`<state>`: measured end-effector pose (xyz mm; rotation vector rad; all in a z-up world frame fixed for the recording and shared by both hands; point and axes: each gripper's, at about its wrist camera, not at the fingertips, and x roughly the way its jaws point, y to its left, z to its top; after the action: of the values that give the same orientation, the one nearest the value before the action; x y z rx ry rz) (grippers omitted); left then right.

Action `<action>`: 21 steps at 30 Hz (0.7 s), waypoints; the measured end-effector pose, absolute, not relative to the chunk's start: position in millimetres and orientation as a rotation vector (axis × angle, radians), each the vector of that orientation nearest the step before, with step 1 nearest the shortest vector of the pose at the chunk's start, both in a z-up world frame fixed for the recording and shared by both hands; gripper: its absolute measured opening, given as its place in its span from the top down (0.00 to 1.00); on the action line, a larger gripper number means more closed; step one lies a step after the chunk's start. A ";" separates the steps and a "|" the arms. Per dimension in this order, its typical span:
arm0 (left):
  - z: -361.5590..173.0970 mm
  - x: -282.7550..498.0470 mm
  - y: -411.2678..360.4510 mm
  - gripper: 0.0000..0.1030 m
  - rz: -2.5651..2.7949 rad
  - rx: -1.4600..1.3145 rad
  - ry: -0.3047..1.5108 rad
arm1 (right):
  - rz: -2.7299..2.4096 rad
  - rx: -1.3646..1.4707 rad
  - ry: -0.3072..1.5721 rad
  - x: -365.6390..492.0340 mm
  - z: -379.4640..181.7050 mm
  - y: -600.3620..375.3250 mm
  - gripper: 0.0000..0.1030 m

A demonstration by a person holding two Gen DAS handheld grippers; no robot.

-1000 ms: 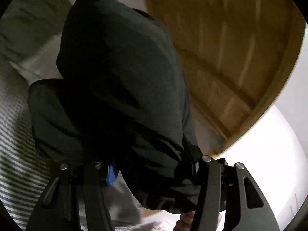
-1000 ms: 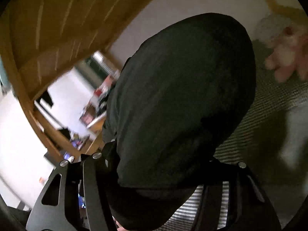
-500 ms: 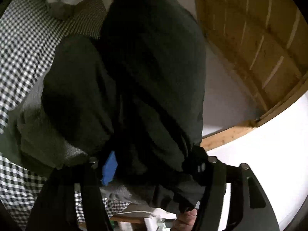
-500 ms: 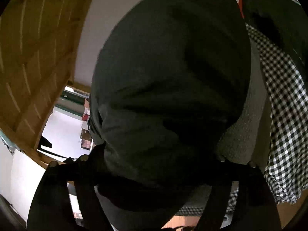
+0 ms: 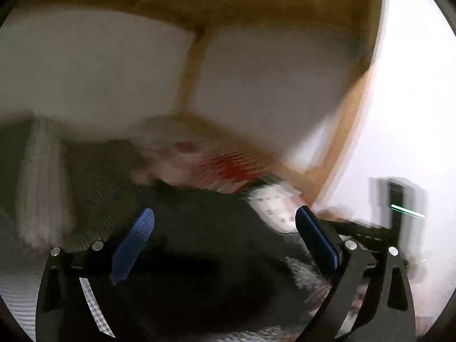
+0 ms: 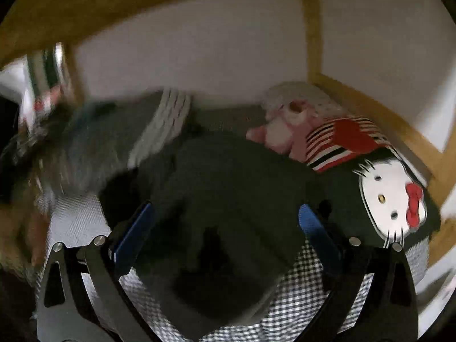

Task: Fold large clothes
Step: 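Carry the folded jacket with both grippers onto the grey clothes stack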

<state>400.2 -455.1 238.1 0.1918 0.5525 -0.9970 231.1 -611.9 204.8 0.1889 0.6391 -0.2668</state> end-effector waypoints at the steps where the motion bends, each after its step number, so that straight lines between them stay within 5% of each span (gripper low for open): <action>1: 228.6 419.3 -489.3 0.06 -0.924 0.323 0.623 | -0.265 0.173 0.709 252.1 196.1 -607.9 0.04; 4: 156.2 456.0 -558.2 0.04 -0.875 0.621 0.855 | -0.254 0.173 0.852 280.8 154.4 -607.1 0.04; 9: 97.5 471.2 -565.8 0.04 -0.956 0.482 0.993 | -0.287 0.165 0.883 290.7 117.9 -616.1 0.04; 17: 71.6 462.6 -579.0 0.04 -0.961 0.464 0.948 | -0.324 0.169 0.914 289.8 79.4 -626.8 0.04; 21: 101.4 459.3 -552.8 0.04 -0.899 0.452 0.831 | -0.357 0.202 0.786 276.0 100.8 -620.0 0.03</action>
<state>459.3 -552.8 101.4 0.4523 0.8306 -0.8993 276.0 -620.0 100.8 0.2020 0.7858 -0.3574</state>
